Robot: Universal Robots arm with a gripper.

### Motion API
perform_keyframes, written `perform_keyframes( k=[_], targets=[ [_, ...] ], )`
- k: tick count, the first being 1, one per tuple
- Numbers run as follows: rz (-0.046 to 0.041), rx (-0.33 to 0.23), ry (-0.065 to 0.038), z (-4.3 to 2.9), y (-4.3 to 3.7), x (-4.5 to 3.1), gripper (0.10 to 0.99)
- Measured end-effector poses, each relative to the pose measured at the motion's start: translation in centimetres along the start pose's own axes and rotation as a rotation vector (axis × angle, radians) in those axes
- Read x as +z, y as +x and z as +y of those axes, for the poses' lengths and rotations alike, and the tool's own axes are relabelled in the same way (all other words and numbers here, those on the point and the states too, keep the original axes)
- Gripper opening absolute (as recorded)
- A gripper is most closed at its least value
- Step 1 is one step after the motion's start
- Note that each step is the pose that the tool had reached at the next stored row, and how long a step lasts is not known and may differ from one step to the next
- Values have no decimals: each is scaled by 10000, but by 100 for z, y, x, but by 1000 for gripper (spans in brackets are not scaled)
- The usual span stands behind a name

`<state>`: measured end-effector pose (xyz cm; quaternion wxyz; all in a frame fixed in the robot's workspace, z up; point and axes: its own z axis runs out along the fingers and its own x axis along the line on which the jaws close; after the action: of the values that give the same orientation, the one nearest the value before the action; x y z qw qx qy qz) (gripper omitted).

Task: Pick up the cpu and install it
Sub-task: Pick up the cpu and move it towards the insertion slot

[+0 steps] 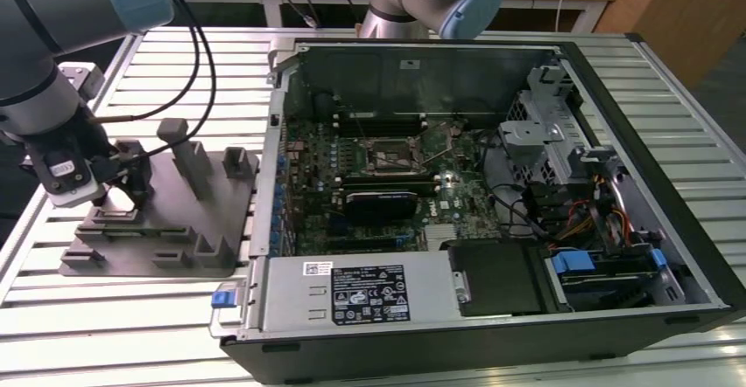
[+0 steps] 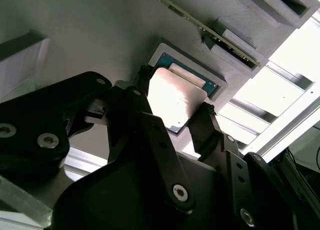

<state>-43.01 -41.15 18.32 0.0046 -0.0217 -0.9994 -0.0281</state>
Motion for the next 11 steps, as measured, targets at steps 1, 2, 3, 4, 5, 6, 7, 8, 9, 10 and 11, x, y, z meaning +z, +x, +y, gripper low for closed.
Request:
perform_keyframes(
  k=[1,2,3,4,5,6,7,8,9,10,11],
  targets=[
    [1,0,0,0,0,1,588],
    [2,0,1,0,0,1,588],
    [1,0,0,0,0,1,588],
    [-1,0,-1,0,0,3,588],
    [-1,0,-1,0,-1,4,588],
    [-1,0,-1,0,-1,4,588],
    [-1,0,-1,0,-1,4,588],
    [0,0,0,0,0,4,573],
    [0,0,0,0,0,4,573],
    [0,0,-1,0,-1,4,541],
    [-1,0,-1,0,-1,5,541]
  ],
)
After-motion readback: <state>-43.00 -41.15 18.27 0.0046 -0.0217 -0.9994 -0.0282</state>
